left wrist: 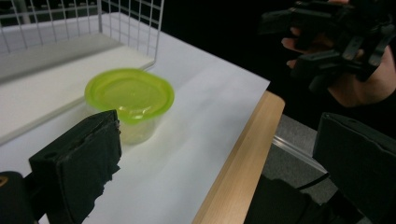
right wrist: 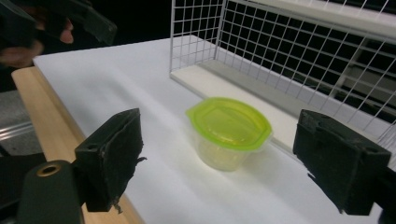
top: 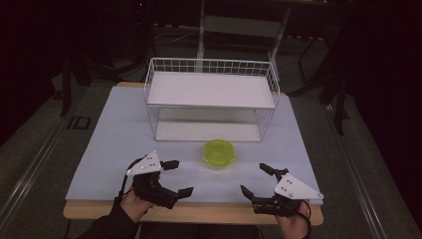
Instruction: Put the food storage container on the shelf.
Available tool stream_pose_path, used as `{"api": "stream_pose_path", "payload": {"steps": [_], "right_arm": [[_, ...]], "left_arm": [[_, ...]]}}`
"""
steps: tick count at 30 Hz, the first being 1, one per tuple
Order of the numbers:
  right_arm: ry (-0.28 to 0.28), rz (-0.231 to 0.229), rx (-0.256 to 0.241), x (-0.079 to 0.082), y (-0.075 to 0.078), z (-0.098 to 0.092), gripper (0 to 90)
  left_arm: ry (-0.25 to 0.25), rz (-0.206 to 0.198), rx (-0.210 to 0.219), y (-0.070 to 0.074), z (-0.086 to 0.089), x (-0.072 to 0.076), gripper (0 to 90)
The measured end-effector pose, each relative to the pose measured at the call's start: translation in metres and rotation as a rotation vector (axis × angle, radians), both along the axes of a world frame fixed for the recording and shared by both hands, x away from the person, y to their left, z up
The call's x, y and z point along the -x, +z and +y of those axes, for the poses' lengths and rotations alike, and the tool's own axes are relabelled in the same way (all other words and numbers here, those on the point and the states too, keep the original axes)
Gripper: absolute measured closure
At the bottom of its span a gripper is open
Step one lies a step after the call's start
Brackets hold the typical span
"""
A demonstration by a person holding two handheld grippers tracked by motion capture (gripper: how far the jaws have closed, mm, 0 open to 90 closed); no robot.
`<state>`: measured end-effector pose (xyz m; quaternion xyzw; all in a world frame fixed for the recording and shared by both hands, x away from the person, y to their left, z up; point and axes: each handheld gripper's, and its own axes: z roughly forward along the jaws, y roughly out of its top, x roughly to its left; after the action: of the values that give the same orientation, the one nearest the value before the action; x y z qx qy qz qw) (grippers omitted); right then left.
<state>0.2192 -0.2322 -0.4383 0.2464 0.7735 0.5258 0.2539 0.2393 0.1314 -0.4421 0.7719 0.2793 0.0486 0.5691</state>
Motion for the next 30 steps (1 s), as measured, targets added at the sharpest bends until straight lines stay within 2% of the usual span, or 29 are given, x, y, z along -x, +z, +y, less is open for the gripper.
{"api": "stream_pose_path", "payload": {"steps": [5,7,8,10,11,12,13,15,18,21,22,25,26,30], "right_arm": [[-0.003,-0.007,0.015,-0.004,0.008,0.002,13.5],[-0.009,-0.023,0.041,-0.005,0.012,0.004,13.5],[-0.009,-0.016,0.05,-0.007,0.014,0.004,13.5],[-0.014,0.002,0.046,-0.011,0.019,0.005,13.6],[-0.003,0.028,0.038,-0.017,0.025,0.005,13.6],[-0.003,0.028,0.038,-0.017,0.025,0.005,13.6],[0.013,0.06,0.037,-0.023,0.029,0.005,13.4],[0.009,0.069,0.036,-0.027,0.031,0.005,13.4],[0.0,0.104,-0.001,-0.04,0.036,0.006,12.3],[-0.01,0.126,-0.03,-0.047,0.036,0.006,11.4],[-0.024,0.16,-0.057,-0.055,0.035,0.006,11.6],[-0.036,0.183,-0.046,-0.062,0.033,0.007,11.9],[-0.047,0.212,-0.051,-0.068,0.031,0.007,14.0],[-0.053,0.235,-0.05,-0.078,0.029,0.008,14.5]], "left_arm": [[-0.003,-0.017,-0.022,0.015,-0.006,-0.002,2.1],[0.0,-0.022,-0.03,0.019,-0.009,-0.003,2.1],[0.005,-0.022,-0.031,0.02,-0.011,-0.004,2.1],[-0.005,-0.005,-0.036,0.022,-0.013,-0.007,2.1],[-0.002,0.004,-0.033,0.023,-0.014,-0.01,2.1],[-0.001,0.011,-0.041,0.024,-0.015,-0.012,2.1],[0.006,0.01,-0.05,0.026,-0.017,-0.016,2.1],[0.003,0.013,-0.045,0.027,-0.018,-0.018,2.1],[0.011,0.008,-0.045,0.033,-0.021,-0.026,2.1],[0.01,-0.006,-0.034,0.035,-0.023,-0.03,3.6],[0.014,-0.009,-0.028,0.037,-0.026,-0.034,4.1],[0.02,-0.011,-0.015,0.039,-0.029,-0.037,5.2],[0.025,-0.013,-0.011,0.039,-0.033,-0.041,6.1],[0.035,-0.004,-0.008,0.038,-0.038,-0.047,7.5]]}}
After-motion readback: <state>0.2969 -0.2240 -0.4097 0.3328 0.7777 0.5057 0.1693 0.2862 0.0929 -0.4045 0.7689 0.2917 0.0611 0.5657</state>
